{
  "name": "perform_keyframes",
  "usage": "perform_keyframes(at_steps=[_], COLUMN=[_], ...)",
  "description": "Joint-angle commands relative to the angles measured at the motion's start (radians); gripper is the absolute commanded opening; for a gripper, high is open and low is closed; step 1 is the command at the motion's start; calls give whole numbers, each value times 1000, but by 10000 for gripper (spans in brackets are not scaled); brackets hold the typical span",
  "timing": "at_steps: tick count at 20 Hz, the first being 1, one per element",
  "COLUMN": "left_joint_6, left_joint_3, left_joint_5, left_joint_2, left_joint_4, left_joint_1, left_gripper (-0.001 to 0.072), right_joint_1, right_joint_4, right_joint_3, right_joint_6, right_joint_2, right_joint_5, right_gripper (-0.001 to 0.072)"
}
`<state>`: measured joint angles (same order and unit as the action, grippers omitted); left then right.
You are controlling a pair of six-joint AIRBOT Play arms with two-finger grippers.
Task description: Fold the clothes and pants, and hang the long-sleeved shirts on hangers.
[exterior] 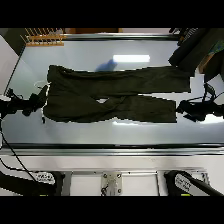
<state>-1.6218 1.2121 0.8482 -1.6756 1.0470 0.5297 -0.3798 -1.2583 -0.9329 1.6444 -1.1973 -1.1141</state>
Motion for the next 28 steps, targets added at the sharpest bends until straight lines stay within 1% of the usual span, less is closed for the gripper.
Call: perform_keyframes(at_steps=[1,2,3,5,7,9,10,13,14,15,16,18,19,21,24,26,28], left_joint_6=[2,3,3,3,3,3,3,3,3,3,3,13,40,82,141,146,149], left_joint_3=[11,11,11,11,11,11,11,11,11,11,11,11,11,11,11,11,11], left_joint_5=[0,-1,-1,10,15,15,15,16,16,17,21,31,40,89,235,321,337], left_joint_2=[16,25,31,33,32,32,32,33,34,40,55,115,159,264,408,496,575], left_joint_4=[0,1,1,0,0,0,0,0,0,-1,0,8,8,8,8,8,6], left_joint_1=[3,3,3,2,2,2,2,2,3,10,18,41,62,106,155,168,153], left_gripper=[14,15,14,14,14,15,15,14,15,15,15,14,15,15,14,15,14], right_joint_1=[-77,-82,-78,-45,10,70,99,151,152,149,140,99,68,-2,-114,-191,-243], right_joint_4=[-2,27,68,175,209,209,209,209,208,205,195,160,116,-19,-215,-253,-243], right_joint_3=[142,191,233,308,335,335,335,334,334,327,313,260,215,117,17,-2,-2], right_joint_6=[175,212,223,214,204,204,204,203,203,203,197,149,122,72,52,35,23], right_joint_2=[0,0,0,0,-2,-16,-28,-64,-65,-59,-45,31,93,241,464,557,586], right_joint_5=[80,142,211,356,454,512,536,577,588,591,588,545,479,280,-13,-132,-185], right_gripper=[545,545,545,544,543,541,502,493,394,163,30,25,25,25,25,25,25])
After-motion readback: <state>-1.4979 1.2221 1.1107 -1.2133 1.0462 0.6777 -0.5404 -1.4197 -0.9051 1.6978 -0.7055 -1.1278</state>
